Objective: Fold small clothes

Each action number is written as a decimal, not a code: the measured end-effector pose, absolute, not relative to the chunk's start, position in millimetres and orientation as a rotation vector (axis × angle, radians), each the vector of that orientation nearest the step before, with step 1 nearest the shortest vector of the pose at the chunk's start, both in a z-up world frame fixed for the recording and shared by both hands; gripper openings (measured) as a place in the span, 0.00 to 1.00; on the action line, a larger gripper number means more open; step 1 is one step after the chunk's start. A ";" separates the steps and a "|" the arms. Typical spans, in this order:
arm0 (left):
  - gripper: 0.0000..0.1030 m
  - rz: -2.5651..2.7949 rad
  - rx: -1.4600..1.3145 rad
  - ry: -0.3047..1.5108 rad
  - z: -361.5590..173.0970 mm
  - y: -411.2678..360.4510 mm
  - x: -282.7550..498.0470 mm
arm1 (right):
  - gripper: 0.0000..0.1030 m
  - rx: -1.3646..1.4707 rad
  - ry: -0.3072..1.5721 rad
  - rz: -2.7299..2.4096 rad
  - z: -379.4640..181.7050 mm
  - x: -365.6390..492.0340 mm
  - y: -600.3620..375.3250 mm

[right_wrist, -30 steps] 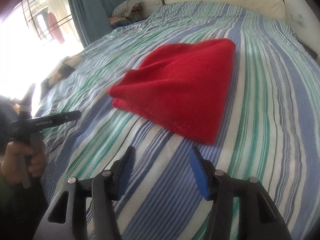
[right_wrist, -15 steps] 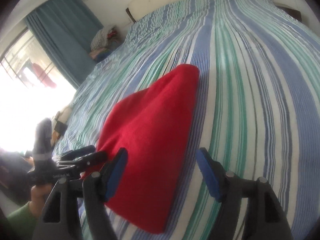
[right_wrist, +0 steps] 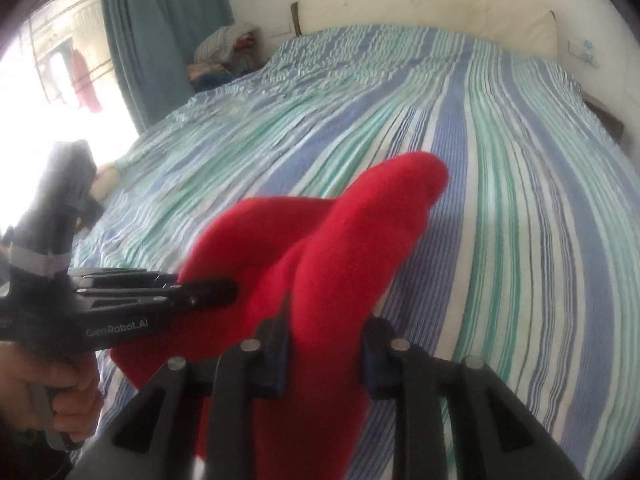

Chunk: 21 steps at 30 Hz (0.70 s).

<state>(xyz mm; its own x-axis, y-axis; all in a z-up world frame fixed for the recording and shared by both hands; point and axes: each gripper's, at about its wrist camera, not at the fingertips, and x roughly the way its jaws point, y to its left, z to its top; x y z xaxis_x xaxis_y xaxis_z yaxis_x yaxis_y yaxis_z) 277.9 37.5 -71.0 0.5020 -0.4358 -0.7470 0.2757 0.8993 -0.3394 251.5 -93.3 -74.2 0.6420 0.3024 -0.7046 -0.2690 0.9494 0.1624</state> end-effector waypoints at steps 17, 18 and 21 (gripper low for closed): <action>0.90 -0.225 0.007 0.973 -153.4 63.0 147.6 | 0.70 0.139 0.982 0.173 -110.4 159.5 -177.5; 0.96 -0.215 0.024 0.975 -156.6 59.6 136.0 | 0.70 0.146 0.987 0.166 -117.6 137.8 -180.6; 0.99 -0.212 0.086 1.019 -170.3 42.6 123.1 | 0.80 0.143 0.968 0.137 -125.7 88.0 -178.8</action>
<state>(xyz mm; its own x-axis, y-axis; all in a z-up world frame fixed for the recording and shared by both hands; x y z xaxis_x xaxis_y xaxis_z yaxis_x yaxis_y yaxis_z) 123.1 42.6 -170.3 0.5057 -0.1356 -0.8520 0.2152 0.9762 -0.0276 88.0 -178.8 -125.7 0.5598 0.1800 -0.8088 -0.0523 0.9818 0.1823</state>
